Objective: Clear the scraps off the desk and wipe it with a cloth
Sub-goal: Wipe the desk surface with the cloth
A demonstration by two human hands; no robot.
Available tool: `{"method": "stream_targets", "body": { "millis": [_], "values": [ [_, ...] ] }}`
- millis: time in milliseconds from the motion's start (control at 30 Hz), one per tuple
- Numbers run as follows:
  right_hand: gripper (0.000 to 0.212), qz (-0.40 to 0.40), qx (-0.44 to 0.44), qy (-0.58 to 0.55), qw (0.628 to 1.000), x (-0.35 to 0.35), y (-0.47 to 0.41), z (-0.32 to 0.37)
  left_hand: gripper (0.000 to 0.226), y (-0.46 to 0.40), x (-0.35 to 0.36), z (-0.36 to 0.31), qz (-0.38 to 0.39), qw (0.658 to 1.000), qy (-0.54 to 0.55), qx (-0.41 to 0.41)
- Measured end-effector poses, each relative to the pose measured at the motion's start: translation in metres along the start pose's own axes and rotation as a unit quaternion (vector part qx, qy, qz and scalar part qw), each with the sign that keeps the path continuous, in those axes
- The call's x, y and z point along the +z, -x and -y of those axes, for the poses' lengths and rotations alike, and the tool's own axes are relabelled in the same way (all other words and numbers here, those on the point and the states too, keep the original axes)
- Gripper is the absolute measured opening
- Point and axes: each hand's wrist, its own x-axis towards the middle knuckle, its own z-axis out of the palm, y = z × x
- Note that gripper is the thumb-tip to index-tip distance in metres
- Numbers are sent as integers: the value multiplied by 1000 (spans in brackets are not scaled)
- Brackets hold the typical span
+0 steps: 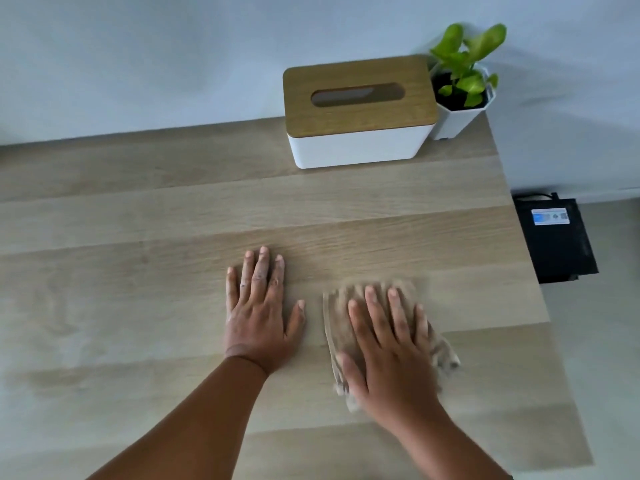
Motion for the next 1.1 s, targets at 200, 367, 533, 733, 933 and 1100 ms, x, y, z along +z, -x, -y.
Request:
{"method": "stream_targets", "body": {
  "millis": [200,367,533,733,933,1100],
  "values": [
    [71,-19,19,-31,999,-11,-170,39,82,0,-4,-2,11,1000,2,-5],
    [69,6,16,-37,999,-11,-220,56,85,0,-6,-4,17,1000,-2,-9],
    [67,-23,5,-27,999,-9,-166,26,83,1,-4,-2,1,1000,-3,-3],
    [73,-27,7,10,1000,6,-5,-17,83,1,0,1,-1,1000,1,0],
    [77,-11,1,12,1000,7,78,-28,83,1,-1,1,6,1000,-2,-7],
    [82,4,37,19,999,-1,11,-12,83,0,-1,1,8,1000,-5,-9]
  ]
}}
